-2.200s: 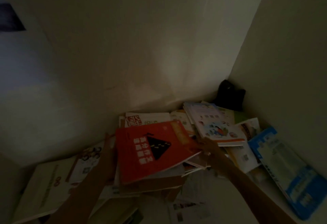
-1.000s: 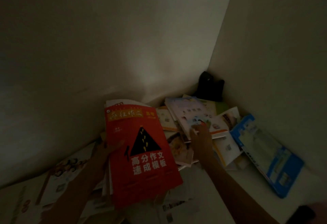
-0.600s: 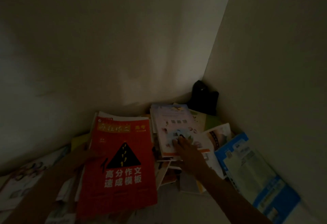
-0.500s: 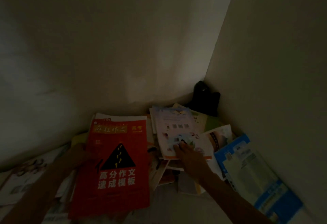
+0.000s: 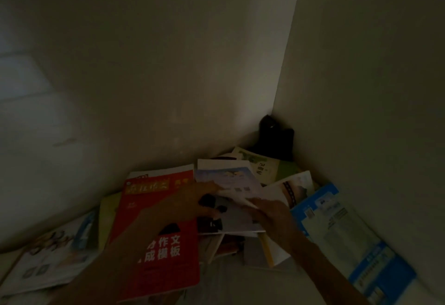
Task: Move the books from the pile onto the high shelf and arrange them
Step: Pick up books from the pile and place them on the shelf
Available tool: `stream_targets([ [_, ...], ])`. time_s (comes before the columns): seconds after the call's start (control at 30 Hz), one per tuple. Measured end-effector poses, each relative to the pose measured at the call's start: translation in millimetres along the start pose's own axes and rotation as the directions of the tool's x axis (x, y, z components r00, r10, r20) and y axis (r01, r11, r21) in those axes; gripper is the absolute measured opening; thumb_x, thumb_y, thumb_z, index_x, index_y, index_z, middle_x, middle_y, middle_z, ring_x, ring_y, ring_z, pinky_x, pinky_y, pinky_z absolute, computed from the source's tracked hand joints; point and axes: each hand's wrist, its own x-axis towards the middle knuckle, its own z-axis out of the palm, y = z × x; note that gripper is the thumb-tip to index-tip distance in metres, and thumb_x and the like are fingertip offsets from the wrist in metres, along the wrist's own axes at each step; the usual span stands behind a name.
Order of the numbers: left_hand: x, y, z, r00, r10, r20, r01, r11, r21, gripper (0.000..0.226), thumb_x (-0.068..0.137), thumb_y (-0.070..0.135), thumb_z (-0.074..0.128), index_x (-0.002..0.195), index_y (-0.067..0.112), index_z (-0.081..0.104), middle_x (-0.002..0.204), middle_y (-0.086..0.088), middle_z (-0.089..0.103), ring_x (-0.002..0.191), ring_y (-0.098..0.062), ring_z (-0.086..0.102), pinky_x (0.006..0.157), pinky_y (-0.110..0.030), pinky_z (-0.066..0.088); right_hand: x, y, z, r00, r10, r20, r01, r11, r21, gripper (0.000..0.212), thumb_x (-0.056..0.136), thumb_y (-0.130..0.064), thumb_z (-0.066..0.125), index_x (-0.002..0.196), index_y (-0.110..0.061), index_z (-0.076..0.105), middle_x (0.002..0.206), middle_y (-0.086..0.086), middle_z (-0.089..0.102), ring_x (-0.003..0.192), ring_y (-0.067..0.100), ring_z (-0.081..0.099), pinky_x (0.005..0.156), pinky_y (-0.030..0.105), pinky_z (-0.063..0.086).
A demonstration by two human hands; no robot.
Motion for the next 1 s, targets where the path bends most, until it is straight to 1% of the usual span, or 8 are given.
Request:
stream_targets([
  [0.07, 1.7, 11.2, -3.2, 0.979, -0.001, -0.205, -0.027, 0.991, -0.134, 0.03, 0.067, 0.069, 0.062, 0.096, 0.062, 0.058, 0.099, 0.033, 0.062, 0.094, 0.009, 0.058, 0.089, -0.022, 0.048, 6.7, -14.9, -22.1, 0.995, -0.074, -0.066, 0.073, 0.997, -0.02, 0.043, 0.093, -0.054, 0.036, 0.103, -0.028, 0.069, 0.071, -0.019, 0.065, 0.066, -0.002, 0.057, 0.052, 0.004, 0.037],
  [0.17, 9.5, 38.4, -15.3, 0.855, -0.004, -0.519, -0.111, 0.976, -0.19, 0.022, 0.092, 0.028, 0.053, 0.114, 0.026, 0.056, 0.111, 0.012, 0.055, 0.102, -0.006, 0.053, 0.092, -0.027, 0.045, 31.4, -41.2, -55.5, 0.853, -0.302, -0.426, 0.218, 0.947, -0.235, 0.042, 0.098, -0.034, 0.037, 0.097, -0.008, 0.069, 0.08, 0.001, 0.069, 0.069, 0.008, 0.06, 0.061, 0.019, 0.049],
  [0.3, 1.2, 69.8, -50.9, 0.689, -0.086, -0.719, -0.232, 0.914, -0.332, 0.017, 0.095, 0.022, 0.05, 0.079, 0.015, 0.052, 0.079, 0.002, 0.056, 0.074, -0.013, 0.053, 0.062, -0.025, 0.045, 62.1, -61.4, -80.5, 0.684, -0.001, -0.729, -0.097, 0.991, -0.092, 0.031, 0.096, -0.024, 0.046, 0.117, -0.005, 0.059, 0.121, 0.007, 0.057, 0.109, 0.019, 0.05, 0.096, 0.024, 0.035],
  [0.4, -7.8, 76.1, -73.5, 0.653, -0.205, -0.729, -0.292, 0.82, -0.492, 0.023, 0.093, 0.024, 0.053, 0.086, 0.003, 0.057, 0.084, -0.012, 0.064, 0.075, -0.022, 0.062, 0.066, -0.033, 0.052, 64.2, -90.0, -54.4, 0.88, 0.418, -0.225, -0.308, 0.864, 0.399, 0.03, 0.094, -0.035, 0.049, 0.12, -0.021, 0.052, 0.116, 0.004, 0.06, 0.102, 0.015, 0.058, 0.082, 0.019, 0.048],
  [0.53, -19.1, 80.7, -80.8, 0.709, -0.233, -0.665, -0.339, 0.714, -0.612, 0.015, 0.092, 0.021, 0.054, 0.087, 0.01, 0.064, 0.089, -0.007, 0.069, 0.08, -0.022, 0.068, 0.068, -0.033, 0.057, 66.6, -139.9, -11.3, 0.939, 0.272, 0.21, -0.343, 0.736, 0.583, 0.035, 0.09, -0.037, 0.051, 0.12, -0.038, 0.033, 0.108, -0.018, 0.052, 0.09, -0.005, 0.056, 0.068, 0.008, 0.048],
  [0.77, -57.6, 67.8, -93.1, 0.831, -0.261, -0.491, -0.259, 0.6, -0.757, 0.028, 0.096, 0.032, 0.041, 0.095, 0.017, 0.064, 0.093, 0.001, 0.071, 0.08, -0.01, 0.07, 0.062, -0.026, 0.057, 74.5, -150.0, 39.7, 0.931, 0.341, 0.128, -0.321, 0.603, 0.731, 0.027, 0.093, -0.011, 0.053, 0.118, -0.019, 0.048, 0.095, -0.008, 0.06, 0.089, 0.016, 0.065, 0.063, 0.016, 0.054],
  [0.93, -99.1, -10.0, -90.1, 0.553, -0.455, -0.698, 0.039, 0.851, -0.524, 0.017, 0.094, 0.019, 0.052, 0.108, 0.013, 0.058, 0.109, -0.005, 0.059, 0.093, -0.018, 0.059, 0.07, -0.024, 0.044, 64.3, -121.9, 78.5, 0.775, 0.545, 0.319, -0.583, 0.421, 0.695, 0.033, 0.091, 0.007, 0.04, 0.121, 0.001, 0.053, 0.114, 0.021, 0.062, 0.101, 0.035, 0.062, 0.076, 0.04, 0.055],
  [1.0, -112.4, -50.8, -74.3, 0.425, -0.665, -0.614, 0.311, 0.744, -0.591, 0.035, 0.09, 0.015, 0.058, 0.122, 0.002, 0.051, 0.119, -0.017, 0.055, 0.098, -0.028, 0.056, 0.074, -0.027, 0.041, 56.3, -113.1, 93.0, 0.701, 0.574, 0.423, -0.692, 0.405, 0.597, 0.032, 0.089, 0.006, 0.04, 0.119, 0.008, 0.052, 0.118, 0.029, 0.057, 0.101, 0.042, 0.058, 0.078, 0.045, 0.052],
])
